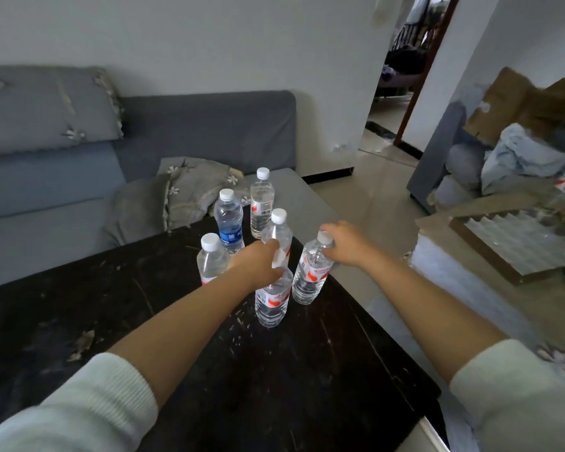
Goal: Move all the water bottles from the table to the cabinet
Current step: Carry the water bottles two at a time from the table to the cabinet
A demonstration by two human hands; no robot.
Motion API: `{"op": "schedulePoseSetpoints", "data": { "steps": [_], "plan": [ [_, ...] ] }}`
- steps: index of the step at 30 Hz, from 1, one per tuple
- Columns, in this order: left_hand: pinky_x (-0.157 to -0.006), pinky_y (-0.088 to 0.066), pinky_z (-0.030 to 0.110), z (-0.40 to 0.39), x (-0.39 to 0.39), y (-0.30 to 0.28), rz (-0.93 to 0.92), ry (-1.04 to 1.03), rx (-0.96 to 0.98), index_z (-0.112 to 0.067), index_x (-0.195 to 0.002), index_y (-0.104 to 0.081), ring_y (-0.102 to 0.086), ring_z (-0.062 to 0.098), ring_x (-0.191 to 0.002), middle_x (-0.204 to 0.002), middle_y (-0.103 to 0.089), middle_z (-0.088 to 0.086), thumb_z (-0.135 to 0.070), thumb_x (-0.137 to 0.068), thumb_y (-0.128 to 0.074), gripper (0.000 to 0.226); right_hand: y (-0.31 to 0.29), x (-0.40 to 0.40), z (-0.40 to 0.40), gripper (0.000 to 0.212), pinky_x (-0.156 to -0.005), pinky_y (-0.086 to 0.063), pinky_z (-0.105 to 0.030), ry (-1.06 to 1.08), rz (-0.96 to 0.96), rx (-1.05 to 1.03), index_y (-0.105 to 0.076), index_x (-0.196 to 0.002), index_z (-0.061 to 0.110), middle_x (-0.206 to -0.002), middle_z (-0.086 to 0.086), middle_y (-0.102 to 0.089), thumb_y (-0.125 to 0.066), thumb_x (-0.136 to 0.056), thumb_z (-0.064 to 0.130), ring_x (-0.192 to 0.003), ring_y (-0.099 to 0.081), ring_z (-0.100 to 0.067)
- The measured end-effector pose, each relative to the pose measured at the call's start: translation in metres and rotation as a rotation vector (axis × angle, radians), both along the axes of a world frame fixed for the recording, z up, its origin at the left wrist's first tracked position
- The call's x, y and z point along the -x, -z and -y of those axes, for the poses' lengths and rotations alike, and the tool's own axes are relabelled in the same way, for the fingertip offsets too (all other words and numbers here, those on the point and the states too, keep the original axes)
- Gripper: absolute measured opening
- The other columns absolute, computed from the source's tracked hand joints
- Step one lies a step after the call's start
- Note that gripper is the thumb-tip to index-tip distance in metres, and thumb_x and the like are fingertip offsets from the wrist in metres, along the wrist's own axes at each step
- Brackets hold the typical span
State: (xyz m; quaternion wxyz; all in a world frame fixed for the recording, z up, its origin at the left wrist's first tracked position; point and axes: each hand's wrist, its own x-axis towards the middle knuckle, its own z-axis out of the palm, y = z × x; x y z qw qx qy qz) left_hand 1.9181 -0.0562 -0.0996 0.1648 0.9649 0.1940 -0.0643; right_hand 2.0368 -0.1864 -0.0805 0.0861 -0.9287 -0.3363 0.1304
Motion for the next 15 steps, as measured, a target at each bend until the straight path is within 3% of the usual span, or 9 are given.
{"op": "schedulePoseSetpoints", "data": {
  "steps": [3, 6, 9, 13, 15],
  "plan": [
    [-0.095, -0.049, 0.037, 0.000, -0.014, 0.003, -0.036, -0.040, -0.012, -0.015, -0.132, -0.042, -0.055, 0.026, -0.116, -0.127, -0.054, 0.010, -0.038, -0.090, -0.054, 0.049, 0.014, -0.025, -0.014, 0.051, -0.107, -0.034, -0.036, -0.083, -0.041, 0.036, -0.041, -0.138, 0.011, -0.146, -0.020, -0.034, -0.055, -0.089, 0.017, -0.136, -0.034, -0.031],
    [-0.094, -0.051, 0.035, 0.001, -0.023, 0.005, -0.061, -0.097, 0.009, -0.014, -0.126, -0.048, -0.057, 0.024, -0.113, -0.125, -0.055, 0.009, -0.039, -0.089, -0.055, 0.045, 0.024, -0.044, -0.018, 0.043, -0.095, -0.040, -0.034, -0.161, -0.052, 0.041, -0.049, -0.130, 0.010, -0.139, -0.019, -0.039, -0.056, -0.087, 0.011, -0.126, -0.045, -0.033],
    [-0.091, -0.051, 0.034, 0.004, -0.030, 0.006, -0.072, -0.174, 0.019, -0.012, -0.124, -0.051, -0.058, 0.024, -0.109, -0.122, -0.056, 0.009, -0.036, -0.089, -0.056, 0.042, 0.026, -0.061, -0.017, 0.032, -0.077, -0.033, -0.026, -0.221, -0.087, 0.025, -0.056, -0.117, 0.008, -0.121, -0.015, -0.045, -0.057, -0.085, 0.009, -0.122, -0.047, -0.033],
    [-0.083, -0.050, 0.030, 0.014, -0.038, 0.008, -0.071, -0.257, 0.023, -0.008, -0.117, -0.053, -0.058, 0.021, -0.097, -0.114, -0.056, 0.010, -0.028, -0.092, -0.053, 0.033, 0.026, -0.072, -0.011, 0.027, -0.074, -0.033, -0.025, -0.265, -0.119, -0.018, -0.060, -0.109, 0.007, -0.101, -0.008, -0.041, -0.061, -0.082, 0.013, -0.093, -0.052, -0.029],
    [-0.078, -0.049, 0.029, 0.017, -0.041, 0.009, -0.066, -0.287, 0.021, -0.007, -0.113, -0.055, -0.055, 0.018, -0.089, -0.107, -0.055, 0.009, -0.026, -0.090, -0.055, 0.030, 0.031, -0.073, -0.006, 0.025, -0.067, -0.037, -0.025, -0.253, -0.127, -0.082, -0.062, -0.105, 0.006, -0.091, -0.002, -0.041, -0.063, -0.081, 0.014, -0.089, -0.052, -0.029]
  ]
}}
